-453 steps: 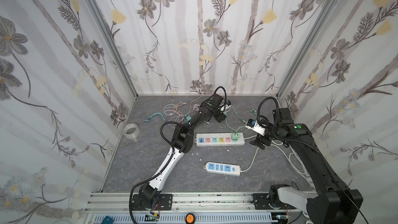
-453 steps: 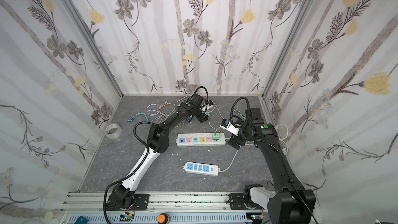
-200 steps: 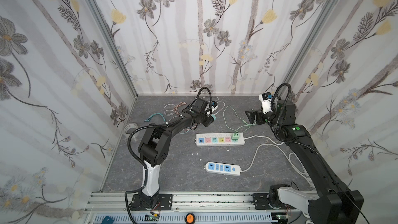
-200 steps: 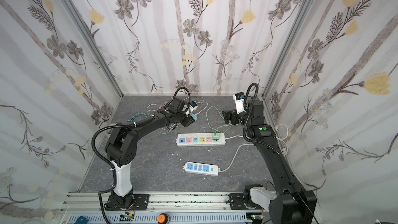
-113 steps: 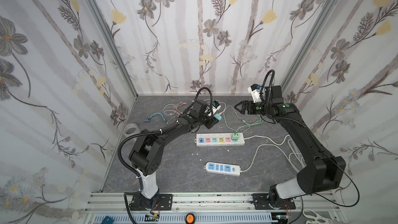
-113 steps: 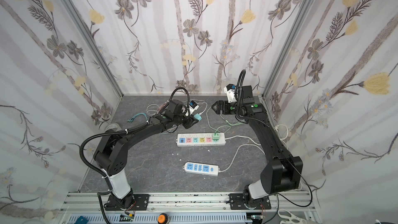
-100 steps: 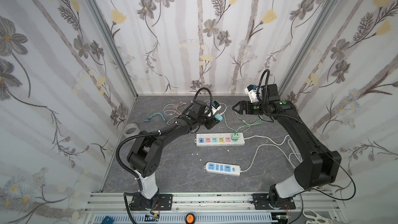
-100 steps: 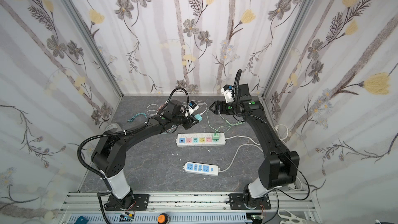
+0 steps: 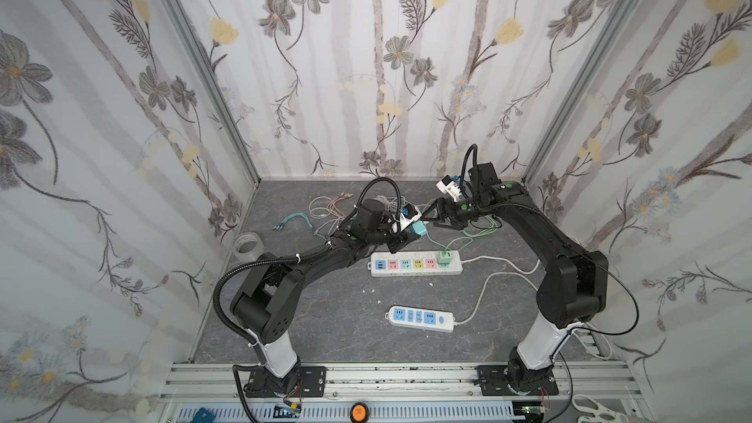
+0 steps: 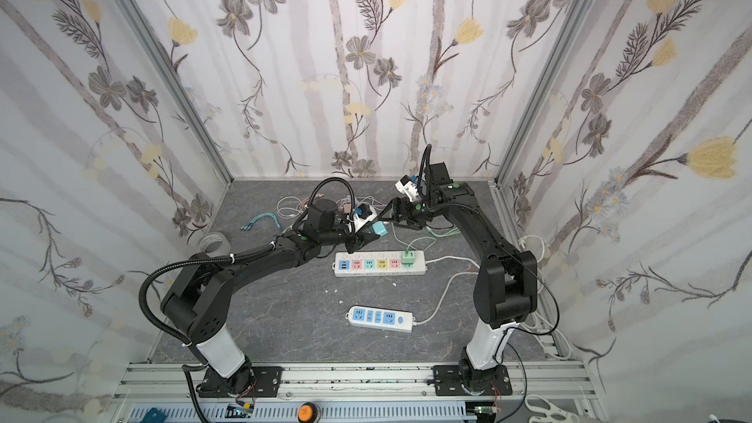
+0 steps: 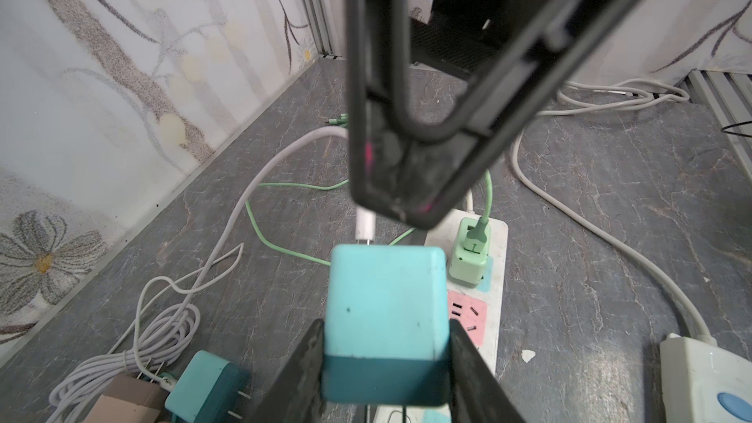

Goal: Insert the plug
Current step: 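Grasp the teal charger with the right gripper and open the left gripper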

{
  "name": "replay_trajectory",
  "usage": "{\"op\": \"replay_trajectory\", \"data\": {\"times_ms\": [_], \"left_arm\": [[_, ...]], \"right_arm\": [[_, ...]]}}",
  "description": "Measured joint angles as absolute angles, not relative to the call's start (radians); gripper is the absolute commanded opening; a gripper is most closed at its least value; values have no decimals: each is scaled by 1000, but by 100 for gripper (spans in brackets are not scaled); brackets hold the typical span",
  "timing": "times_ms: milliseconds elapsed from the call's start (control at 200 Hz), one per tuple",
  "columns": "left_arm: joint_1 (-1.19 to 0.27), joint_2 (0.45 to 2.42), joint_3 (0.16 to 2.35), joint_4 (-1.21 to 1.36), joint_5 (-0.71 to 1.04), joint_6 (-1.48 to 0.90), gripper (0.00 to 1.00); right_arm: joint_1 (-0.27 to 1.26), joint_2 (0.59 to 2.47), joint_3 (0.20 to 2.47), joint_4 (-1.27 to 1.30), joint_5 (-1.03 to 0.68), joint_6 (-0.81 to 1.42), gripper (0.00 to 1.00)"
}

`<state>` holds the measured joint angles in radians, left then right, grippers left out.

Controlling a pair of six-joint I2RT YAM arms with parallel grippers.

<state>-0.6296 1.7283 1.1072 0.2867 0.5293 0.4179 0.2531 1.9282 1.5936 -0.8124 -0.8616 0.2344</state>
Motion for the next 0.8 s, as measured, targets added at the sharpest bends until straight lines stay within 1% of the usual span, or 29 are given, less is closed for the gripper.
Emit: {"op": "replay_trajectory", "data": {"times_ms": [215, 735, 799], "left_arm": [[-630, 1729, 1095, 342, 544, 437, 0], [-628, 1729, 1093, 373, 561, 445, 0], [-627, 1729, 1093, 373, 562, 450, 0]], "right_arm": [[255, 1964, 1585, -815, -914, 223, 73], [245, 2001, 1578, -809, -1016, 184, 39], [245, 2004, 1578, -809, -1015, 181, 37]]}}
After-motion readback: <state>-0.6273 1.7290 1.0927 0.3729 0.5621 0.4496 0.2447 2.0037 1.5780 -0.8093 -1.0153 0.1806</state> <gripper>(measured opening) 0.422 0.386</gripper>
